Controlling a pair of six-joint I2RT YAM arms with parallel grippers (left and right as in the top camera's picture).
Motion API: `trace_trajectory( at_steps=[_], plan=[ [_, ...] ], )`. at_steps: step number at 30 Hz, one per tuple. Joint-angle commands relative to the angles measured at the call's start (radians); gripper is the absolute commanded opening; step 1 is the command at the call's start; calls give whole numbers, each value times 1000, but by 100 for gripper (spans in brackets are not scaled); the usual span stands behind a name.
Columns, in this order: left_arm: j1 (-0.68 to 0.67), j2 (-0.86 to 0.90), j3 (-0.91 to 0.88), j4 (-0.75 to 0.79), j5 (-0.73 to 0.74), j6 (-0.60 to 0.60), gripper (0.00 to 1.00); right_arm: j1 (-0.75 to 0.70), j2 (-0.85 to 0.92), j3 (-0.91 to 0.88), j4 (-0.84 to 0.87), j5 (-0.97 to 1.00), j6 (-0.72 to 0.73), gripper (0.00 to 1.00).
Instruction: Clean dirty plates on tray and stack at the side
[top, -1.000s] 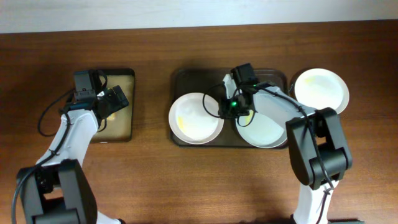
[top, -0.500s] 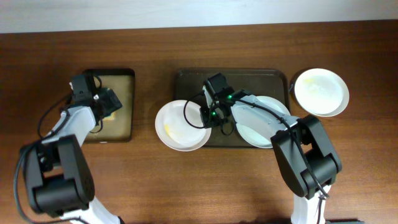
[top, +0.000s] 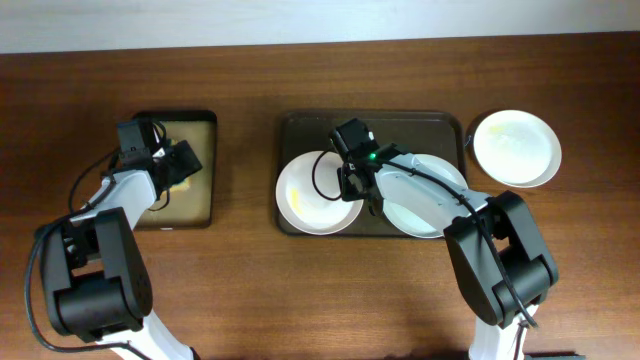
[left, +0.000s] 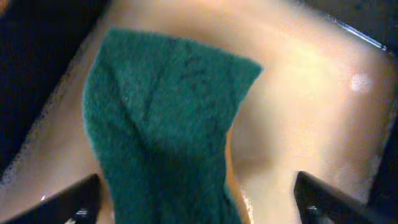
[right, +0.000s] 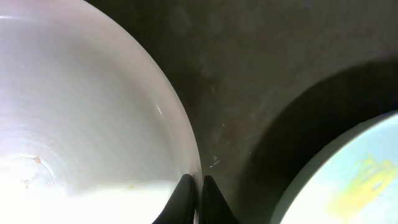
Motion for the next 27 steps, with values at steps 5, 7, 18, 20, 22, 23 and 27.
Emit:
trace_trajectory(
  at_steps=[5,7,18,20,22,23,27],
  plan=[
    [6,-27,5,8,-6,53,76,6,17,-17,1,56,16,4],
    [6,-27,5,8,-5,53,53,5,17,-17,4,56,27,4],
    [6,-294,5,-103,154,53,0,8,17,-17,-23,26,27,13],
    [6,-340,5,-138,169,53,0,8,17,-17,-23,26,27,4],
    [6,-333,3,-188,132,53,0,8,17,-17,-27,26,32,4],
    [5,-320,0,-217,102,53,0,8,17,-17,-31,26,32,4],
    [4,-241,-21,-225,72,53,0,8,17,-17,-31,26,32,4]
  ],
)
